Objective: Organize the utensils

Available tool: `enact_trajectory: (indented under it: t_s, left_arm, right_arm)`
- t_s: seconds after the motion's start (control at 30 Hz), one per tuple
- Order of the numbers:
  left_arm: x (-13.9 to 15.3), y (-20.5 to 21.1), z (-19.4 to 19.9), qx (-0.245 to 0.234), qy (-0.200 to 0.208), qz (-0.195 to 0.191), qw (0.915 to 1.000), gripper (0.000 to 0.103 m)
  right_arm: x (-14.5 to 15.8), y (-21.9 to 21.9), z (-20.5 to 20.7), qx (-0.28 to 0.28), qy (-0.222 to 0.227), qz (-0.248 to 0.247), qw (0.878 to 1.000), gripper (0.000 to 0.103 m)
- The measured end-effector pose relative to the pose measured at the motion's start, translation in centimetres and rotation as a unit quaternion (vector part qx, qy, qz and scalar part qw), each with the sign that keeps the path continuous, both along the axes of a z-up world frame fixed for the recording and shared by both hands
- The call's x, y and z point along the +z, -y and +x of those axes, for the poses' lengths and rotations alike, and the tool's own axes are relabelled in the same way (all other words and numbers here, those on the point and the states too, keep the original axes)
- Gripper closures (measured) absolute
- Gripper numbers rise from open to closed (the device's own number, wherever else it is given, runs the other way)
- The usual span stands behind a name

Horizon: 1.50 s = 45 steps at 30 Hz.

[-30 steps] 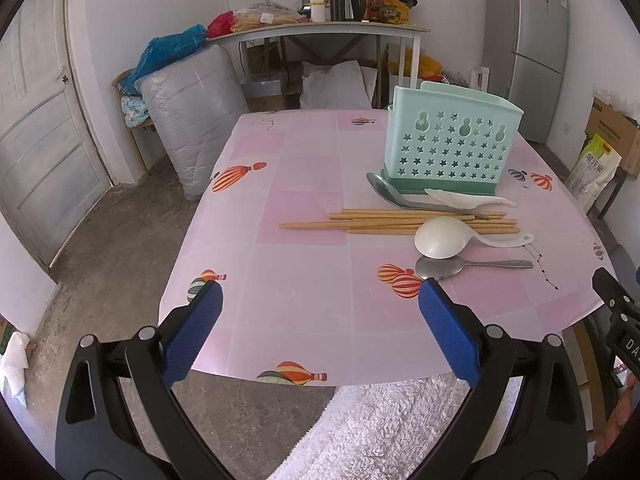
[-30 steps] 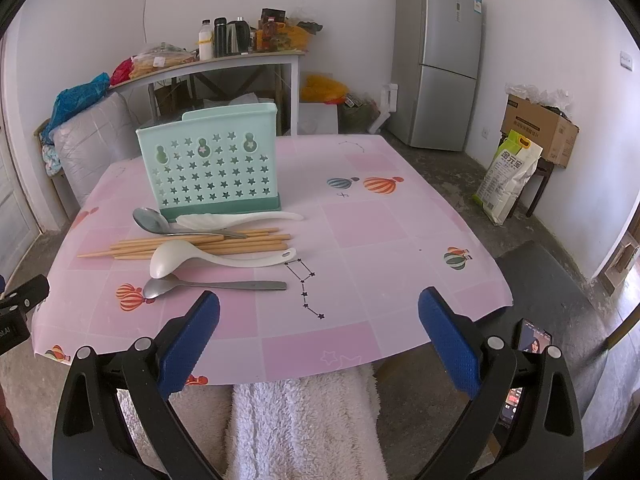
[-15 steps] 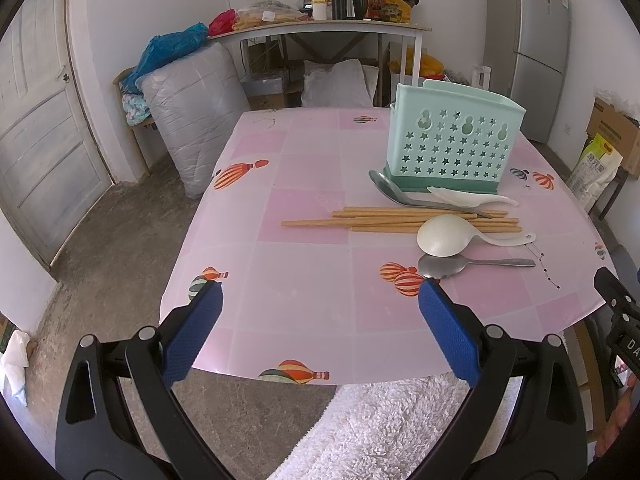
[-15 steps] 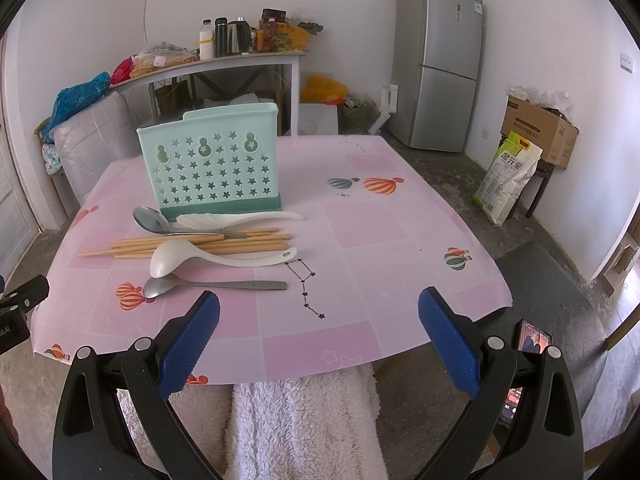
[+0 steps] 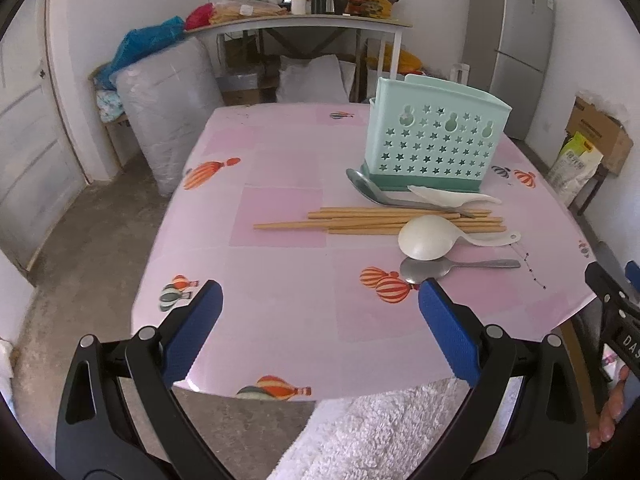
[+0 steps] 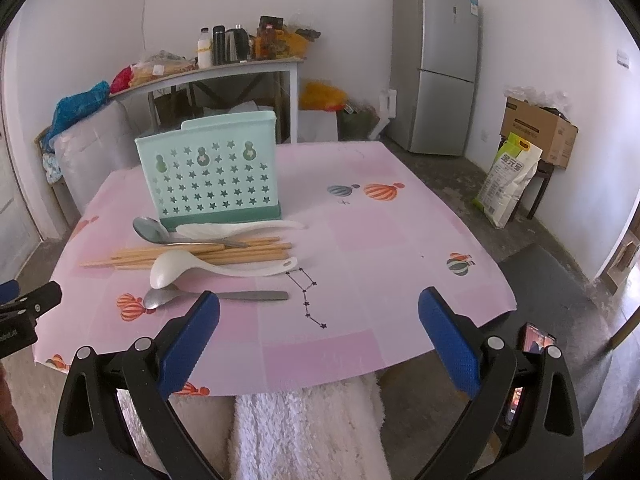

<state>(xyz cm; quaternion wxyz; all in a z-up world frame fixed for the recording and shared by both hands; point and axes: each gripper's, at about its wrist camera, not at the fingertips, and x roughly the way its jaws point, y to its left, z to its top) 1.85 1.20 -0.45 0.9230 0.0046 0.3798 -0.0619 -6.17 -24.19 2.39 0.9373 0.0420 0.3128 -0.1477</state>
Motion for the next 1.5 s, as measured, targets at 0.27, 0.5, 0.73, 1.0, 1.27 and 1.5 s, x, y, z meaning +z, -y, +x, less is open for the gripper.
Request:
enact_trajectory:
  t_s: [0.27,0.5,0.73,1.0,1.27,1.5]
  left_arm:
    - [-1.7,-1.2,3.5,-0.062,-0.046,-0.086,0.9934,0.009]
    - [-4.0,-1.1,6.7,-0.107,-0.109,-0.187,0.9704,0.009]
    - [-3.2,4.4,7.2,-0.192,-0.030,-0.044,0.9799,0.009]
    - [-4.9,10.6,7.4,-0.266,-0.004,0.109,0.9577,0.046]
    - [-3.6,10.7,7.5,-0.276,0.015,0.123,0.9530,0.069]
    - [-3.9,8.8,10.5,-0.240,-0.013,0.059,0.9689,0.081]
  right_arm:
    - [-1.5,-0.4,1.4,0.026,-0.004,0.006,1.000,0.006]
    - [-4.1,-0.5,3.5,0.045,-0.023,0.010,0.999,0.006]
    - [-5.8,0.6,5.2,0.043,-0.035,0.012,0.998,0.006]
    - [-7.3,2.5,6.4,0.031,-0.048,0.045,0.997,0.006]
    - [-8.3,3.2,6.5,0.028,-0.054,0.069,0.996,0.006]
    - [-8.6,3.3,6.5,0.030,-0.055,0.074,0.995,0.006]
